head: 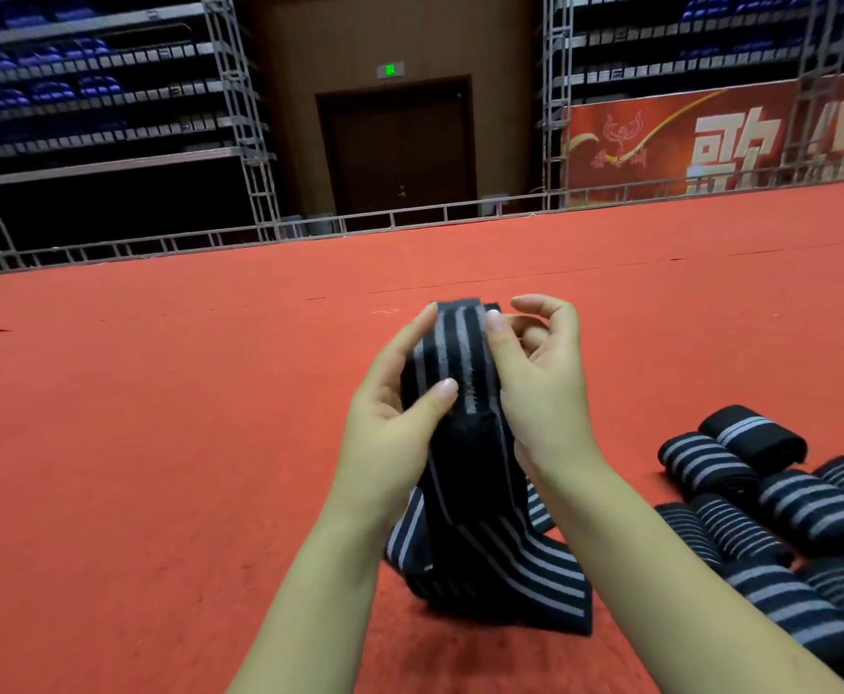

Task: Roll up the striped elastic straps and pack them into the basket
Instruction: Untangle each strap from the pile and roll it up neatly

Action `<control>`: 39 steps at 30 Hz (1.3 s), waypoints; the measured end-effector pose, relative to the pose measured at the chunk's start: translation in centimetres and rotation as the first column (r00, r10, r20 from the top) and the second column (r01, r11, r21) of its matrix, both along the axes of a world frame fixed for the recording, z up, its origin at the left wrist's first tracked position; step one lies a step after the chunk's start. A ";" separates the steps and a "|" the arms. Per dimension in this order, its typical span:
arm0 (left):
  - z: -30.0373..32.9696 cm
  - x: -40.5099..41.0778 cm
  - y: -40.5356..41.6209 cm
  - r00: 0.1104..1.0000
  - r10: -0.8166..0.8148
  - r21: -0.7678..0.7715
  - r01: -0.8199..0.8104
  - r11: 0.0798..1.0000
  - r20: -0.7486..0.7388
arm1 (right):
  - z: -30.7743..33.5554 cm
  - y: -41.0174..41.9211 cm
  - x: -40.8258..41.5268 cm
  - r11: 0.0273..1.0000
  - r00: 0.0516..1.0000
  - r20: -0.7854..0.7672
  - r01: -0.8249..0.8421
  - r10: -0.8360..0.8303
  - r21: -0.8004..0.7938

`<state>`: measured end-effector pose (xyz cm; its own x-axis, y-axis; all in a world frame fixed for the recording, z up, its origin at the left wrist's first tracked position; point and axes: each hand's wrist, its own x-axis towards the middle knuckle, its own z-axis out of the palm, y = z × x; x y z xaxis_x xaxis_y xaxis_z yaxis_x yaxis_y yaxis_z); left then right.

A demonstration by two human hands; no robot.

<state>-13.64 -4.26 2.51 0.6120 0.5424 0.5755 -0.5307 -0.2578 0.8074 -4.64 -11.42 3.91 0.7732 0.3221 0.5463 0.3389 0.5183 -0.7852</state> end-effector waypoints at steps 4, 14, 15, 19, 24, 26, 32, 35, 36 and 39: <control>3.9 -0.4 1.2 0.992 0.091 -0.023 -0.090 0.996 0.082 | -0.9 -1.4 -0.1 0.942 0.949 0.132 -0.252 0.285 -0.224; 7.7 1.6 3.0 0.997 -0.048 0.102 0.054 0.993 -0.063 | 0.2 -1.4 -0.4 0.994 0.957 0.278 -0.098 0.084 0.040; 6.7 1.5 2.7 0.993 -0.080 0.084 0.087 0.993 -0.087 | 0.5 -1.2 -0.2 0.995 0.964 0.257 -0.079 0.060 0.064; 1.2 0.2 1.0 0.970 -0.113 0.165 0.150 0.975 -0.215 | 1.1 -0.4 1.7 0.996 0.995 0.093 0.020 -0.028 0.091; -3.9 0.0 1.0 0.955 -0.120 0.006 0.127 0.992 -0.271 | 0.1 0.2 3.7 0.987 0.993 -0.003 -0.122 0.122 -0.101; -3.8 0.2 1.3 0.969 -0.081 -0.056 0.070 0.996 -0.232 | -1.3 0.3 3.3 0.937 0.958 0.053 -0.263 0.282 -0.228; -2.9 0.3 1.3 0.950 -0.140 -0.133 0.106 0.985 -0.280 | -3.7 1.2 3.3 0.937 0.978 0.048 -0.180 0.204 -0.300; -4.4 -0.5 1.1 0.907 -0.213 -0.174 0.158 0.972 -0.363 | -3.4 1.6 4.2 0.955 0.992 -0.015 -0.126 0.127 -0.269; -5.1 -0.9 1.1 0.889 -0.239 -0.195 0.174 0.965 -0.391 | -3.3 1.7 4.7 0.961 0.995 -0.038 -0.103 0.097 -0.256; -6.6 -1.6 1.0 0.866 -0.280 -0.292 0.165 0.942 -0.414 | -2.9 2.2 6.3 0.975 0.985 -0.158 -0.100 0.069 -0.199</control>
